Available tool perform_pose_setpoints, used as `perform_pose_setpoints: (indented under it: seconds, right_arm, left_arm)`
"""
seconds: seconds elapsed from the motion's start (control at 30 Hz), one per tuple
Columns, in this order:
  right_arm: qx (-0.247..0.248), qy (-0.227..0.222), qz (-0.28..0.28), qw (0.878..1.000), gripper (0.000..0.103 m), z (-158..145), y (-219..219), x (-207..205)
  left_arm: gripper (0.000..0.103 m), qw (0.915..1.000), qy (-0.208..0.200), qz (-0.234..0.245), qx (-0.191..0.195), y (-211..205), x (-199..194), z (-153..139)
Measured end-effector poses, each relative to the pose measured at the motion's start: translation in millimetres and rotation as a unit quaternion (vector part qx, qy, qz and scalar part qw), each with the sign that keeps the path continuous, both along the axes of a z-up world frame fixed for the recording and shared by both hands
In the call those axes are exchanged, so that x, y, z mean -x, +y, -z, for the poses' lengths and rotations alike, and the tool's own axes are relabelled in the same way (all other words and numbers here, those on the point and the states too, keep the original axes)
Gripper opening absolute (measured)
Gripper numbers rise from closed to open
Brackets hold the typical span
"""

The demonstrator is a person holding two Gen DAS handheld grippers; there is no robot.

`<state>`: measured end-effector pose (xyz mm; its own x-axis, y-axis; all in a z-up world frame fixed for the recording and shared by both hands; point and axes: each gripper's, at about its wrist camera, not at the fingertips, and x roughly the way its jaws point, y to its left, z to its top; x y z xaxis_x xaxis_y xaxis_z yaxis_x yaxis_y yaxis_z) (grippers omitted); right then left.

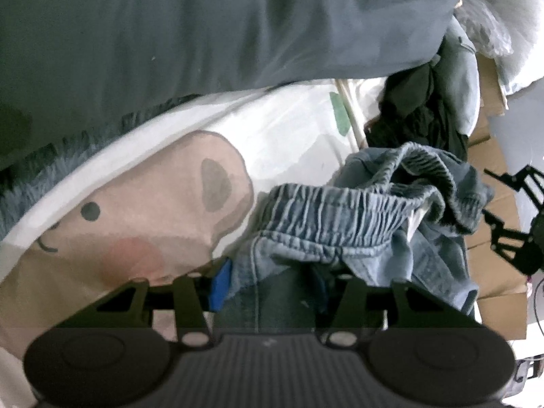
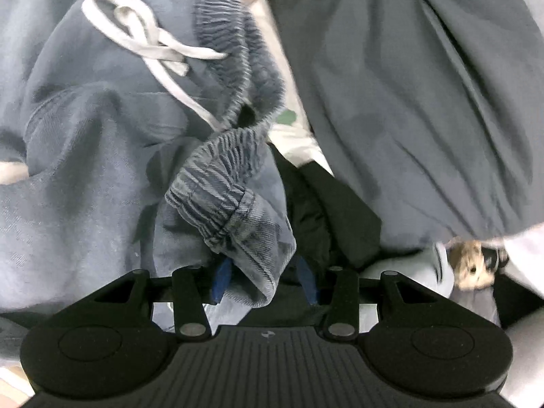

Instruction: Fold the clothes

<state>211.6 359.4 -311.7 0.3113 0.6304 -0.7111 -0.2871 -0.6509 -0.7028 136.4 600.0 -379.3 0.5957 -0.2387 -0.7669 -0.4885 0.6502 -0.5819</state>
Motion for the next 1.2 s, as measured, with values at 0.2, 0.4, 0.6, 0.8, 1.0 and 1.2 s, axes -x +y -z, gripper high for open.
perform_pose_setpoints:
  seconds: [0.2, 0.4, 0.6, 0.8, 1.0, 1.2]
  right_arm:
    - [0.0, 0.052, 0.045, 0.998, 0.009, -11, 4, 1]
    - [0.0, 0.104, 0.09, 0.99, 0.004, -22, 8, 1]
    - [-0.056, 0.247, 0.226, 0.941, 0.003, -72, 27, -31]
    - [-0.074, 0.356, 0.287, 0.886, 0.003, -107, 51, -47]
    - [-0.032, 0.425, 0.296, 0.855, 0.003, -123, 80, -37]
    - [0.008, 0.429, 0.312, 0.848, 0.003, -94, 109, -24]
  left_arm:
    - [0.017, 0.9995, -0.003, 0.0, -0.03, -10, 3, -12]
    - [0.009, 0.9951, -0.029, -0.019, -0.093, -22, 24, -58]
    - [0.005, 0.9886, -0.059, -0.038, -0.134, -38, 60, -117]
    - [0.005, 0.9848, -0.07, -0.068, -0.144, -61, 95, -161]
    - [0.005, 0.9835, -0.045, -0.103, -0.141, -86, 129, -186]
    - [0.005, 0.9841, 0.005, -0.104, -0.144, -89, 121, -162]
